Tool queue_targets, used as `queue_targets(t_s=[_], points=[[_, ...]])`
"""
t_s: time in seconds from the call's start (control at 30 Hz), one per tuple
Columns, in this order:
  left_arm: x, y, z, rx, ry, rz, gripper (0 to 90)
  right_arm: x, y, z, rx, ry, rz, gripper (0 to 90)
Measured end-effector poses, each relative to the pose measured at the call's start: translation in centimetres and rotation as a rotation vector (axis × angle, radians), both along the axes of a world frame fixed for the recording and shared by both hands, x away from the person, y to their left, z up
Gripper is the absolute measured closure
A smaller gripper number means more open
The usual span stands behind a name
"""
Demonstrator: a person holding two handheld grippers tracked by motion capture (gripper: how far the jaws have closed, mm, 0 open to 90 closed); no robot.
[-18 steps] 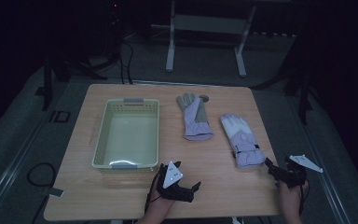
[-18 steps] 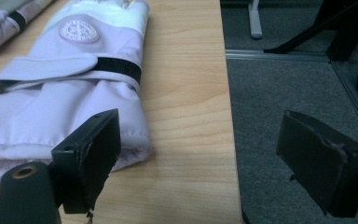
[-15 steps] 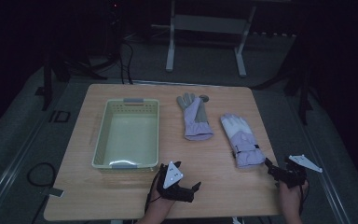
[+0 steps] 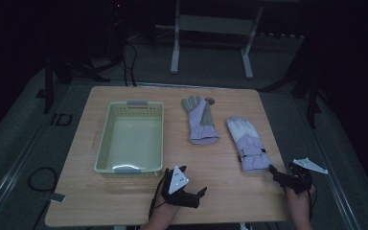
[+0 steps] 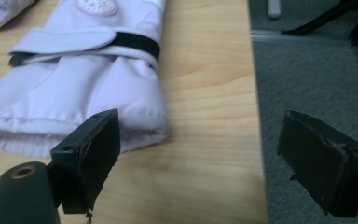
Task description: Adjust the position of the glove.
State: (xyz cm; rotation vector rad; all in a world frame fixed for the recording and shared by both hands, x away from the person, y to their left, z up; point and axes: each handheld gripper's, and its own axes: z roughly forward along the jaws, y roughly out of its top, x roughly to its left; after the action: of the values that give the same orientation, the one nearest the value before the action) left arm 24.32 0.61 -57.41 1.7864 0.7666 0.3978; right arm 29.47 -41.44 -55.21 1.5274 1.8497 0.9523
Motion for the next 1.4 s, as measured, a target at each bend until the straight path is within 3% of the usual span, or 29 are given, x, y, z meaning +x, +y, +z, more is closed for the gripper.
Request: queue_targets(t_s=[0.17, 0.3, 0.47, 0.57, 0.87, 1.0, 1.13, 1.4], points=[[-0.1, -0.2, 0.0, 0.016, -0.014, 0.003, 0.2, -0.1, 0.3, 0.5, 0.015, 0.032, 0.029, 13.3], [-0.2, -0.3, 0.0, 0.024, -0.02, 0.0, 0.2, 0.2, 0.6, 1.3, 0.015, 0.022, 0.015, 12.6], [-0.2, -0.3, 0.0, 0.026, -0.019, 0.006, 0.2, 0.8, 1.3, 2.1, 0.026, 0.026, 0.041, 12.6], [-0.2, -0.2, 0.0, 0.016, -0.014, 0.009, 0.2, 1.1, 1.8, 2.8, 0.013, 0.0, 0.034, 12.6], [-0.2, -0.2, 0.0, 0.015, -0.013, 0.008, 0.2, 2.5, 3.1, 5.8, 0.038, -0.076, 0.041, 12.4], [-0.2, -0.2, 0.0, 0.016, -0.014, 0.008, 0.2, 3.5, 3.5, 7.3, 0.045, -0.064, 0.073, 12.4], [-0.2, -0.2, 0.0, 0.016, -0.014, 0.008, 0.2, 4.4, 4.3, 8.5, 0.036, -0.082, 0.083, 12.4], [-0.2, -0.2, 0.0, 0.016, -0.015, 0.003, 0.2, 6.5, 7.0, 10.6, 0.027, -0.082, 0.148, 12.4]])
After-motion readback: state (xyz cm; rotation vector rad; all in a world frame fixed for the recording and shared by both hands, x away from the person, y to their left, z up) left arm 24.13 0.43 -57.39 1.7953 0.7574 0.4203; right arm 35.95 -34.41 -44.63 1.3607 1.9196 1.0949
